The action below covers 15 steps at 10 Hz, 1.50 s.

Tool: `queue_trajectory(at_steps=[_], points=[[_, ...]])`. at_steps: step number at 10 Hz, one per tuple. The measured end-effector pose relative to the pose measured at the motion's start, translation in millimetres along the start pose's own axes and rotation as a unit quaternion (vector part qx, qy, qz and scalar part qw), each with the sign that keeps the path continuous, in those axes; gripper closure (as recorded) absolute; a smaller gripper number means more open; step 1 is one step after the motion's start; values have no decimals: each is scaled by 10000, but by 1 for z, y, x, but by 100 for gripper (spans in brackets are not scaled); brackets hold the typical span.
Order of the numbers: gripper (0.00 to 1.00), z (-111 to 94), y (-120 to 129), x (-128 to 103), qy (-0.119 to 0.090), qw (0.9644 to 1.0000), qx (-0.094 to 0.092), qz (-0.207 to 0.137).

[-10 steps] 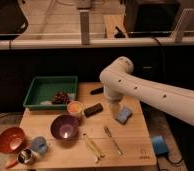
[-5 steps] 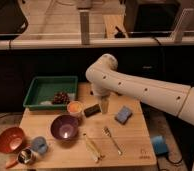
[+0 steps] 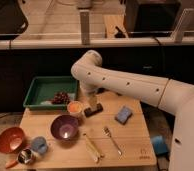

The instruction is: Place grapes in red bowl

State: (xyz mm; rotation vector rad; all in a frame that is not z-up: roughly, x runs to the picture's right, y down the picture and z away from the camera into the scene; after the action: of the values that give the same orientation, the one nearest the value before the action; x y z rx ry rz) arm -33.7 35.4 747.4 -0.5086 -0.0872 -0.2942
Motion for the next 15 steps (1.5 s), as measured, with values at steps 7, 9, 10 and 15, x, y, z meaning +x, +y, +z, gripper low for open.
queue_trajectory(at_steps=[7,9,10,15], points=[[20,18,-28,-36,-34,9999,18,-92],[20,24,-36,-45,-58,9999,38,-106],[20,26,-40,-50,-76,9999,51,-120],[20,43,-55,-54,-159,9998,129,-46]])
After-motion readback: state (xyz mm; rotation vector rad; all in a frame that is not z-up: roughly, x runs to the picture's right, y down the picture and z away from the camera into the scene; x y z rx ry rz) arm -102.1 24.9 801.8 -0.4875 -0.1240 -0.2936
